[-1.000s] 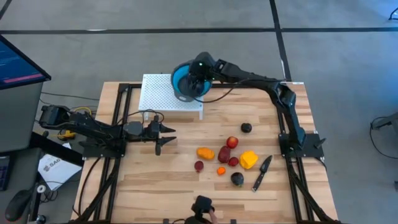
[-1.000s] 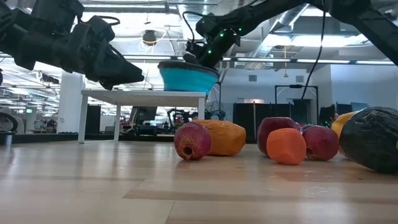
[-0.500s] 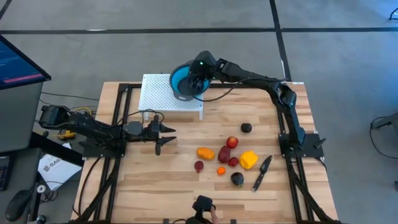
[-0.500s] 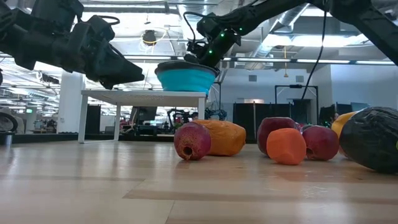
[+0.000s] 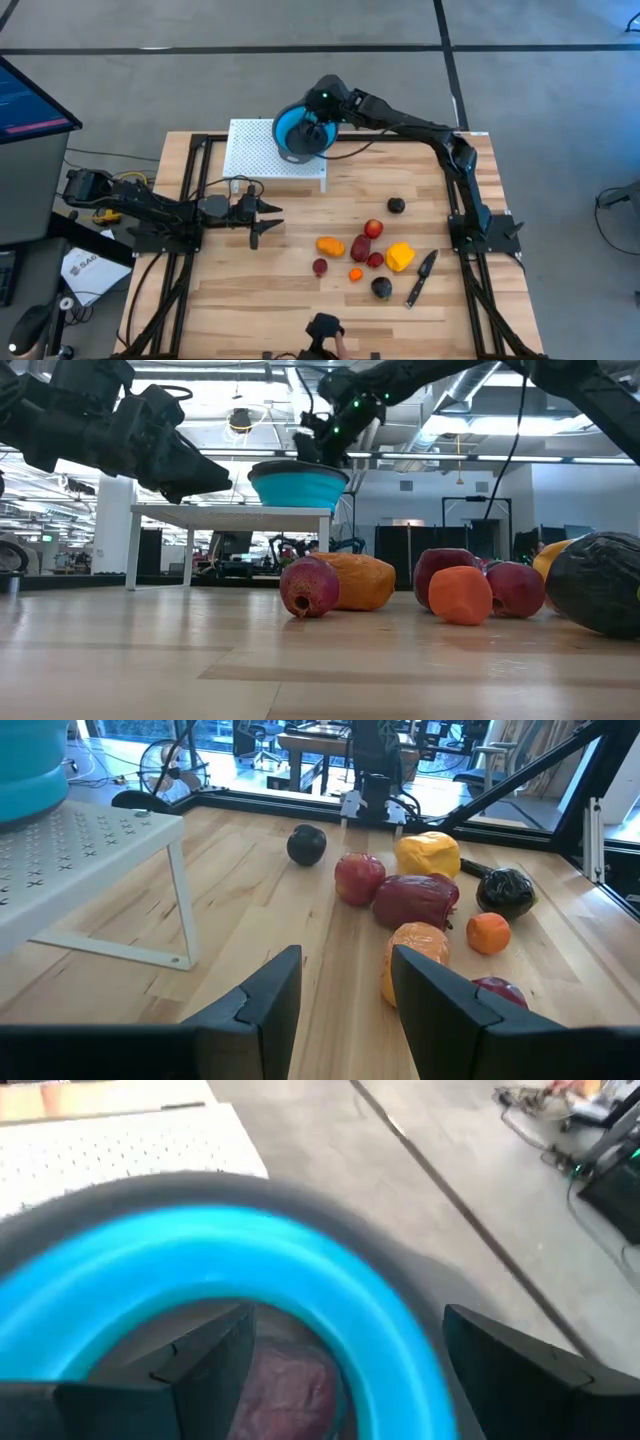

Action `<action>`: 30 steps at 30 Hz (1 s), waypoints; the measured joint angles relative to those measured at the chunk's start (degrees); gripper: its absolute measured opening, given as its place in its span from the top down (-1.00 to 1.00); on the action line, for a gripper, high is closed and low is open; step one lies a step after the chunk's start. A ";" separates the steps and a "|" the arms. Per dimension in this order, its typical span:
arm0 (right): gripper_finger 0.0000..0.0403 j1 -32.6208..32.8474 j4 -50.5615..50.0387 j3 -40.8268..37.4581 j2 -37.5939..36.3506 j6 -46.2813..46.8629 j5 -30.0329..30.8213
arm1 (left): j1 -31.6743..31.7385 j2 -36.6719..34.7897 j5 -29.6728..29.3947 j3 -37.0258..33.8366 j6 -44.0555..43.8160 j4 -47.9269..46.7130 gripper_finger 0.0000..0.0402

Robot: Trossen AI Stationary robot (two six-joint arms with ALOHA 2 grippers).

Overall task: Pick & Place Fruit
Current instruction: Put the black plum into the blue strainer bowl

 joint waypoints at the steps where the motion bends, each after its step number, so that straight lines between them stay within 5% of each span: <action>1: -0.56 0.23 -1.20 1.26 0.00 -0.21 0.14 | 0.00 0.00 -0.01 0.00 0.00 0.00 0.26; 18: -0.44 7.89 -34.94 5.07 -10.47 -1.15 9.10 | 0.00 0.00 0.04 0.00 0.04 0.00 0.26; 23: -0.44 9.05 -36.87 -5.95 -17.33 4.08 9.38 | 0.00 0.00 0.04 0.00 0.11 -0.02 0.26; 30: -0.44 11.49 -27.81 -33.65 -34.17 14.45 9.95 | 0.00 0.00 0.06 0.00 0.11 -0.02 0.26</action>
